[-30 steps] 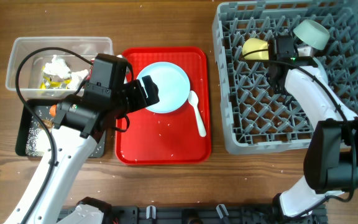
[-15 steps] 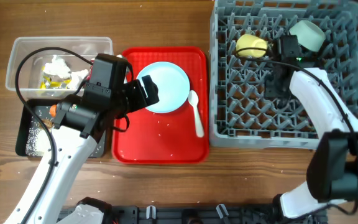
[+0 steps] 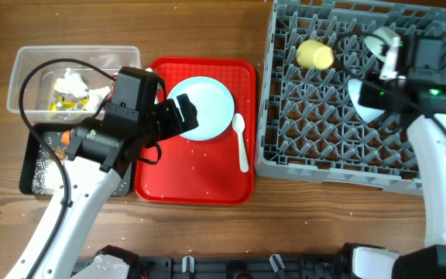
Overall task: Sort waste into correct bins and load items into the dishwasher rack
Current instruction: 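Carry the bowl right and set it in the rack with the right gripper, then move the right gripper back to the white spoon on the red tray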
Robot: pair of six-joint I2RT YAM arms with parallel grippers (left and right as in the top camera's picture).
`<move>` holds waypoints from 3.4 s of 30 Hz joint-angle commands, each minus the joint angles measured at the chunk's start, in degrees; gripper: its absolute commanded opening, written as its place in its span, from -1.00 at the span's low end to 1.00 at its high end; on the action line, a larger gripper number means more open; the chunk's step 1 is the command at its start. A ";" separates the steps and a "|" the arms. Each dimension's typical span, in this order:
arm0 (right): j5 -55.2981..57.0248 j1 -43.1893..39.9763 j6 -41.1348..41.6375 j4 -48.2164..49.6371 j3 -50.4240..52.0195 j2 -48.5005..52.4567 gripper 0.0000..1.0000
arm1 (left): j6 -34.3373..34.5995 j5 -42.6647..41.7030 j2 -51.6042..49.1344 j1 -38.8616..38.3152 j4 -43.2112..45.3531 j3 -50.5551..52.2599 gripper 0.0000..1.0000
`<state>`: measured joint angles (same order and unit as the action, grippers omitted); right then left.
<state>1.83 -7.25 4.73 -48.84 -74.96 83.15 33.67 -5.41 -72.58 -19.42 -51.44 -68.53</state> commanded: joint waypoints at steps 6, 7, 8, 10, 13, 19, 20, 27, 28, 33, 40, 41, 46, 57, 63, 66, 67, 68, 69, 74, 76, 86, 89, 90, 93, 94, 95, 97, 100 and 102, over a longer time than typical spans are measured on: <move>-7.96 -5.73 3.15 6.62 -0.76 11.04 -0.91 | -0.68 0.57 -0.20 0.26 0.11 -0.59 0.99; -9.88 -5.73 3.13 6.67 -0.76 12.98 -0.91 | -0.68 0.57 -0.17 0.26 0.11 -0.59 1.00; -12.57 -5.73 3.10 6.64 -0.76 14.99 -0.91 | -0.68 0.57 -0.20 0.26 0.11 -0.59 0.99; -18.10 -5.73 2.73 6.54 -0.76 18.60 -0.91 | -0.68 0.57 -0.20 0.26 0.11 -0.59 1.00; -22.93 -5.75 1.84 5.88 -0.79 20.87 -0.91 | -0.68 0.57 -0.20 0.26 0.11 -0.59 1.00; -24.70 -5.75 1.44 5.27 -1.29 13.49 -0.91 | -0.68 0.57 -0.17 0.26 0.11 -0.59 1.00; -26.23 -5.75 1.44 5.25 -1.33 10.97 -0.92 | -0.68 0.57 -0.20 0.26 0.11 -0.59 1.00; -31.87 -2.99 1.20 -3.78 -1.31 -7.32 -0.90 | -0.68 0.57 -0.20 0.26 0.11 -0.59 1.00; -31.85 -1.60 1.27 -4.79 -1.31 -8.04 -0.90 | -0.68 0.57 -0.20 0.26 0.11 -0.59 1.00; -24.15 11.06 7.41 -5.44 -1.16 -6.71 -0.81 | -0.68 0.57 -0.17 0.26 0.11 -0.59 1.00; -7.76 27.67 18.95 -1.22 -1.14 3.98 -0.19 | -0.68 0.57 -0.20 0.26 0.11 -0.59 1.00; -7.54 29.16 19.71 -0.59 -1.14 6.38 -0.17 | -0.68 0.57 -0.20 0.26 0.11 -0.59 0.99; -4.61 31.63 20.96 0.39 -1.14 15.47 -0.14 | -0.68 0.57 -0.20 0.26 0.11 -0.59 1.00; -4.61 31.82 20.76 -0.83 -1.14 19.47 -0.67 | -0.68 0.57 -0.20 0.26 0.11 -0.59 1.00; -4.57 31.82 20.74 -1.62 -1.14 19.43 -0.67 | -0.68 0.57 -0.20 0.26 0.11 -0.59 0.99; -4.35 31.76 20.74 -2.05 -1.14 19.39 -0.67 | -0.68 0.57 -0.20 0.26 0.11 -0.59 1.00; -4.02 31.71 20.72 -2.25 -1.16 19.39 -0.67 | -0.68 0.57 -0.20 0.26 0.11 -0.59 1.00; -3.13 31.71 20.76 -2.45 -1.16 19.39 -0.67 | -0.68 0.57 -0.20 0.26 0.11 -0.59 0.99; -1.79 31.71 20.74 -2.71 -1.16 19.39 -0.67 | -0.68 0.57 -0.20 0.26 0.11 -0.59 1.00; 0.31 31.71 20.26 -4.50 -1.16 19.39 -0.67 | -0.68 0.57 -0.20 0.26 0.11 -0.59 1.00; 0.31 31.71 19.63 -4.59 -1.16 19.39 -0.68 | -0.68 0.57 -0.20 0.26 0.11 -0.59 1.00; -0.13 31.71 17.03 -6.12 -5.16 18.60 -0.32 | -0.68 0.57 -0.20 0.26 0.11 -0.59 1.00; -0.11 31.71 15.98 -9.07 -10.51 17.44 -0.05 | -0.68 0.57 -0.20 0.26 0.11 -0.59 1.00; -0.11 31.71 16.00 -9.97 -12.26 17.27 -0.03 | -0.68 0.57 -0.17 0.26 0.11 -0.59 1.00; -1.88 31.74 15.74 -11.78 -17.42 16.24 -0.02 | -0.68 0.57 -0.20 0.26 0.11 -0.59 1.00; -4.72 31.78 15.17 -12.00 -18.93 15.89 -0.03 | -0.68 0.57 -0.20 0.26 0.11 -0.59 0.99; -8.24 31.80 14.67 -11.89 -19.76 15.61 -0.04 | -0.68 0.57 -0.20 0.26 0.11 -0.59 1.00; -14.32 32.04 14.69 -11.72 -19.96 15.45 -0.09 | -0.68 0.57 -0.20 0.26 0.11 -0.59 1.00; -14.49 33.99 14.58 -12.04 -19.04 15.63 -0.10 | -0.68 0.57 -0.20 0.26 0.11 -0.59 1.00; -13.03 35.52 14.80 -11.61 -18.10 15.85 -0.10 | -0.68 0.57 -0.20 0.26 0.11 -0.59 1.00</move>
<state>-9.69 25.98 20.23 -60.66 -93.84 99.50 33.67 -5.41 -72.64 -19.42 -51.44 -68.53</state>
